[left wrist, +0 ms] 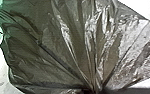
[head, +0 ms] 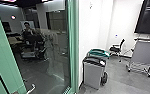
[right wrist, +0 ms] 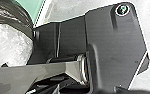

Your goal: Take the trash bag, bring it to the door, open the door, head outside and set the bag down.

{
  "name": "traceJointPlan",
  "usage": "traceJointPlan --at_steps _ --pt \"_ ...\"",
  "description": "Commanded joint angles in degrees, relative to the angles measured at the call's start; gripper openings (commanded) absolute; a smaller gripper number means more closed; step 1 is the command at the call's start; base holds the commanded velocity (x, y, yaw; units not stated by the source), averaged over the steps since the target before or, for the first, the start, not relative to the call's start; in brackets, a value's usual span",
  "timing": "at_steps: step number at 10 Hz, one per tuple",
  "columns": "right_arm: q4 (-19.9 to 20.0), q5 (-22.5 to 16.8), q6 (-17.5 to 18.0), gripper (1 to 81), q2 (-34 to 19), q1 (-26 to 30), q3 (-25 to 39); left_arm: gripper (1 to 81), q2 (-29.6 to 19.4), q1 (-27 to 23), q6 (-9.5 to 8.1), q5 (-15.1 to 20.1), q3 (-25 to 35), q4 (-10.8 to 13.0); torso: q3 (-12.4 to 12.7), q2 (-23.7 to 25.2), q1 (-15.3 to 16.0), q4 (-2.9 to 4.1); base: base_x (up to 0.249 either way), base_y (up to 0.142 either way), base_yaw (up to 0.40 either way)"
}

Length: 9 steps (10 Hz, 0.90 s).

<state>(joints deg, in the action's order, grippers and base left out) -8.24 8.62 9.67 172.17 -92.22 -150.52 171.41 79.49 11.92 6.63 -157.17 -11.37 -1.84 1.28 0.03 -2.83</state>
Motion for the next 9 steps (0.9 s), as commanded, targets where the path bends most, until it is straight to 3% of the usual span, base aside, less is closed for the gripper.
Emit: traceJointPlan --at_steps 1,9 --pt "-0.72 -2.55 0.0 81.1 0.13 2.26 0.41 1.0 -0.54 -3.77 0.29 3.3 -0.15 0.48 0.0 0.0 0.0 0.0 0.0 0.0 0.227" --pt "-0.9 -2.3 -0.09 81.1 0.13 2.17 0.59 1.0 -2.12 -3.51 0.56 1.45 0.29 0.39 0.0 0.0 -0.02 0.0 0.0 0.0 0.252"
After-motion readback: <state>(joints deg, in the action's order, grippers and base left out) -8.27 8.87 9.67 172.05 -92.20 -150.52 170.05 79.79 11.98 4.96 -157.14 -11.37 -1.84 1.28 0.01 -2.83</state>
